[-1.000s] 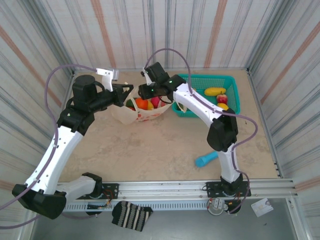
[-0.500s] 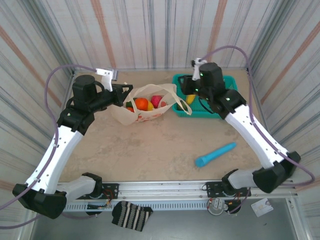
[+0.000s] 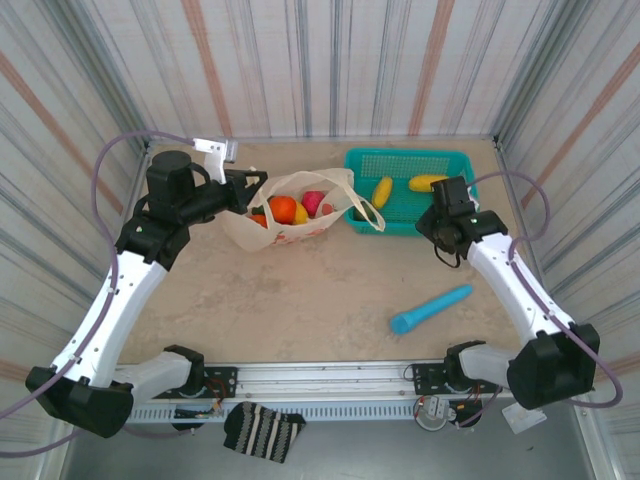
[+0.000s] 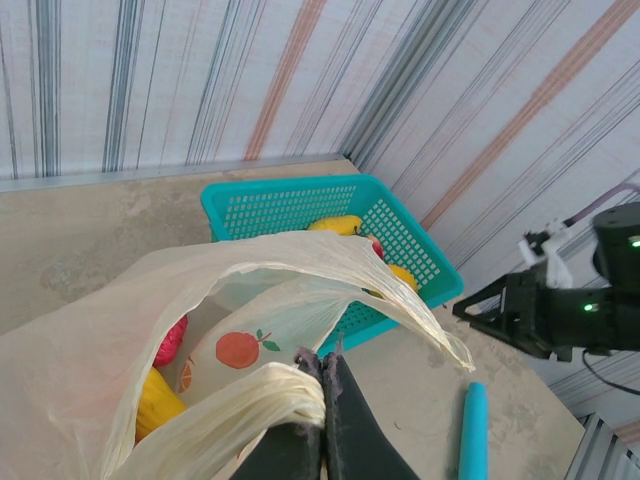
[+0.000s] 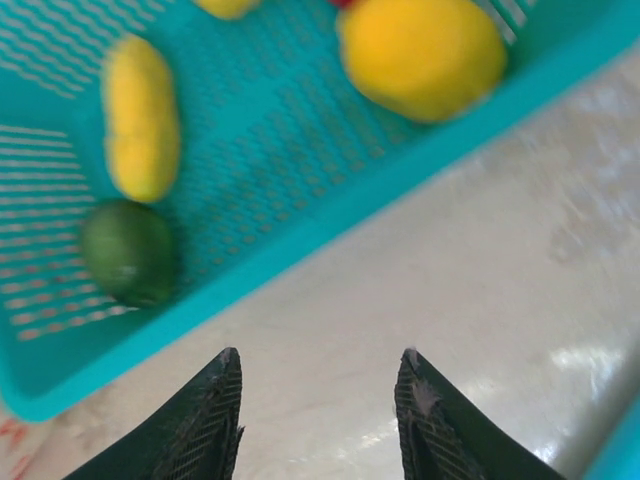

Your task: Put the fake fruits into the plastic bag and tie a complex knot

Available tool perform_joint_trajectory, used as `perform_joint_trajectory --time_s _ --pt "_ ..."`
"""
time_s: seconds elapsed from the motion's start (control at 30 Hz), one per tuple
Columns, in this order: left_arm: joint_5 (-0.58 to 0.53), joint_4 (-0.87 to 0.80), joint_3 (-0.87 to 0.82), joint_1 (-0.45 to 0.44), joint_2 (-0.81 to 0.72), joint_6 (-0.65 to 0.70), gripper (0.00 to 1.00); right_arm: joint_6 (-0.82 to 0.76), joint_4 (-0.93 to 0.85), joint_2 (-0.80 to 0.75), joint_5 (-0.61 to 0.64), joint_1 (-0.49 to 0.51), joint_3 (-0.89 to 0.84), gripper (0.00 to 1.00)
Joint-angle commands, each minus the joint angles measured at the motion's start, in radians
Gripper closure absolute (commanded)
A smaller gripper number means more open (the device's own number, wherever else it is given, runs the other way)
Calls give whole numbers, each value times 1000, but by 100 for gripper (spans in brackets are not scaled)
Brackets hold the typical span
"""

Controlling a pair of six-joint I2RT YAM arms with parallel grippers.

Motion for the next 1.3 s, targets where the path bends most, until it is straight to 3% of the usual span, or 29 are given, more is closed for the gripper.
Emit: perform_joint_trajectory --time_s 0.0,0.23,0.5,0.6,0.77,0.9,1.13,1.27 --pt "25 31 -13 8 -3 -14 100 151 -57 73 12 -5 -22 58" --pt "28 34 -9 0 8 -9 100 82 122 313 -45 -70 85 57" --pt "28 31 -1 -7 18 -1 100 -57 156 672 -61 -156 467 57" --pt "28 28 -1 -9 19 1 100 -73 118 737 -135 -165 559 57" --pt "21 23 -6 -13 13 6 100 -202 200 615 -235 -123 476 54" --pt "15 20 -3 -23 22 9 100 -441 414 335 -224 -29 298 49" --pt "16 13 29 -25 40 14 100 -713 407 101 -470 51 236 41" --pt "9 10 35 -23 39 19 100 -891 377 -9 -441 154 164 38"
